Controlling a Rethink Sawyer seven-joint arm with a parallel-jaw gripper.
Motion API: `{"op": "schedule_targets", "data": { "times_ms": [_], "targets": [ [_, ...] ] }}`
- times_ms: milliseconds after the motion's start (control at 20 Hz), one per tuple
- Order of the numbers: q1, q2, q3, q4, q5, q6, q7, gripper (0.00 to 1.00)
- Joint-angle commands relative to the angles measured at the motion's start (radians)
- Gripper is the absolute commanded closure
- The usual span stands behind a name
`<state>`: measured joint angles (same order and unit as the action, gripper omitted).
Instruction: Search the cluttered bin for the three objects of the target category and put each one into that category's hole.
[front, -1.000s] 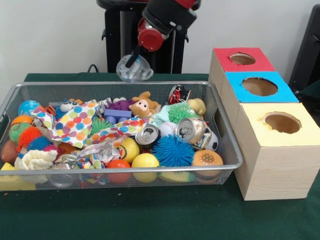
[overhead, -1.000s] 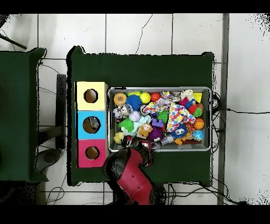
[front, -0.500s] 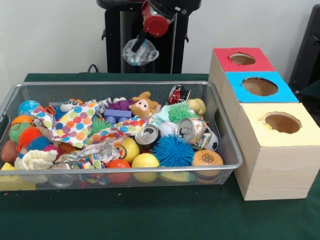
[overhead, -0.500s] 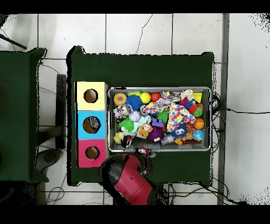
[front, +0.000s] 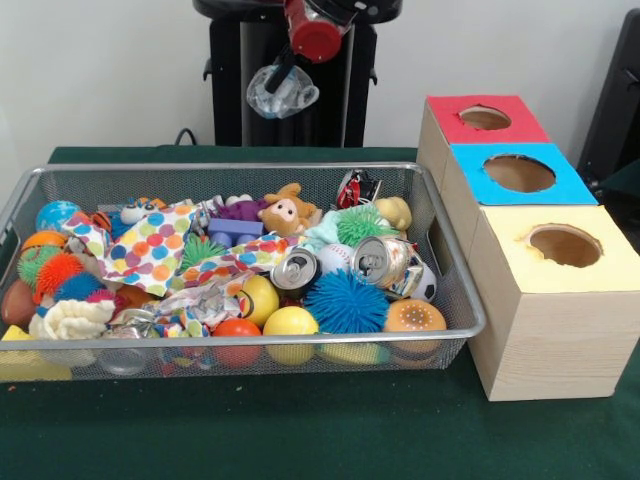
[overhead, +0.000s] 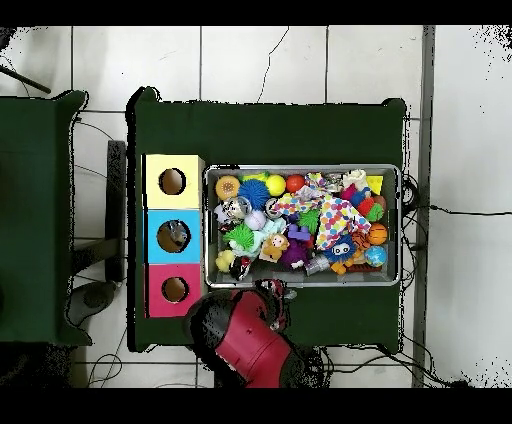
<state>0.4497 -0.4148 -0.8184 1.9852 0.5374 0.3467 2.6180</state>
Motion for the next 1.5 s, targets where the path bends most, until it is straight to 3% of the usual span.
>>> {"op": "schedule_targets", "data": {
  "times_ms": [50,750,1050,1500],
  "targets": [
    [-0.055,-0.032,0.025,-0.171,-0.093,0.188,0.012,1.00],
    [-0.121,-0.072,0.041,-0.286,-0.275,0.342,-0.062,1.00],
    [-0.118,-0.040,0.027,-0.383,-0.362,0.423,-0.055,1.00],
    [-0.131,-0.041,0.057,-0.494,-0.488,0.559,-0.127,1.00]
  ]
}}
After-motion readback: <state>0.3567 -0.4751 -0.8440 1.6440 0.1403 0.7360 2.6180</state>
